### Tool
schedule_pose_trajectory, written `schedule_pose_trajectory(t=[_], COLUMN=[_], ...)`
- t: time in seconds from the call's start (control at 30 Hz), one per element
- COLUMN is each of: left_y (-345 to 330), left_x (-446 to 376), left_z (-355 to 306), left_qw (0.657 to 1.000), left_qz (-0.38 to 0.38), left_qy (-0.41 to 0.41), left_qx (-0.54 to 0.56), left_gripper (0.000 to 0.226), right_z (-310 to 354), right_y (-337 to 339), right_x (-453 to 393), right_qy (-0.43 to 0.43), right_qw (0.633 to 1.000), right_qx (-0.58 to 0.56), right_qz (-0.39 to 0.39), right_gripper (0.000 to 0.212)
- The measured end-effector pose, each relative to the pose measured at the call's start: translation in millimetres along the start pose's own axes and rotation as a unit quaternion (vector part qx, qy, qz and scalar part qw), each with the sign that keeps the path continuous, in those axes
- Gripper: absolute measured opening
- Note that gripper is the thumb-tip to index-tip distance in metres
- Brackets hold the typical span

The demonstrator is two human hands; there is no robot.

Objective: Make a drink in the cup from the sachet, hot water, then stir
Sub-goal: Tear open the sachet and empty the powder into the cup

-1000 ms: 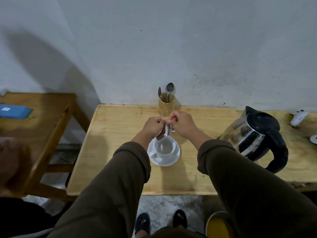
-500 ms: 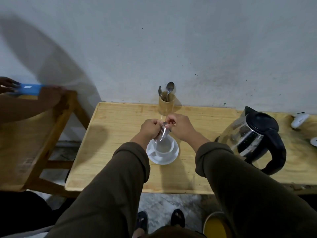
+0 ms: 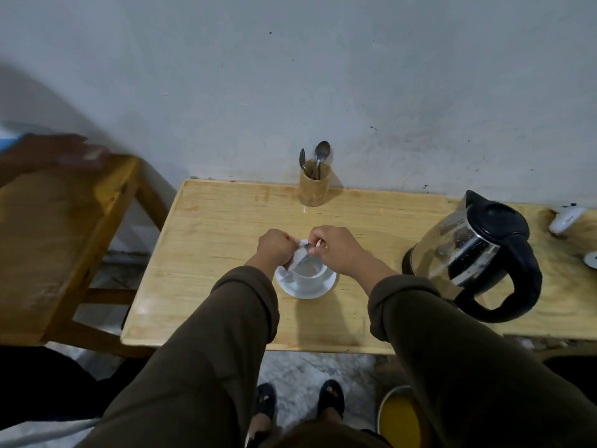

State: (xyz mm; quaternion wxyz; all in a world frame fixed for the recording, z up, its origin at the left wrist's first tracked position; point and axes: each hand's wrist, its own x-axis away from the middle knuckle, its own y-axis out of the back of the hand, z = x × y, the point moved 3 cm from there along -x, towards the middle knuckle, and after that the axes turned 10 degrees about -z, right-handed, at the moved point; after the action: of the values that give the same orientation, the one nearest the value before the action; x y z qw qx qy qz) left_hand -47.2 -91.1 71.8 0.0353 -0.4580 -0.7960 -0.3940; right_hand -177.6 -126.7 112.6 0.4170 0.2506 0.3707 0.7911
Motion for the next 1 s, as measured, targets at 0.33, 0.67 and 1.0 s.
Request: schedule_pose_trajectory(t=[0.33,0.67,1.0], left_y=[-6,-14,4], left_x=[-2,-10,-6], left_z=[-10,-12,-13], left_qw=[0.983,0.992,0.995], left_qz=[0.014,0.044,0.028], left_qy=[0.014,0.071,0.084], left_qx=[-0.185,-0.096,0.038], left_gripper=[0.034,0.028,0.041], right_z=[-15,-21,-32], right_y=[-17,-17,-18], right_x=[10,5,1], right_qy=[-0.007,-0.035,-0.152], right_qw=[1.0,0.999,0.983], right_qx=[-0.004,-0.028,-0.069], right_qz=[0.02,-0.029,-0.071], right_gripper=[0.025,0.011,0.018])
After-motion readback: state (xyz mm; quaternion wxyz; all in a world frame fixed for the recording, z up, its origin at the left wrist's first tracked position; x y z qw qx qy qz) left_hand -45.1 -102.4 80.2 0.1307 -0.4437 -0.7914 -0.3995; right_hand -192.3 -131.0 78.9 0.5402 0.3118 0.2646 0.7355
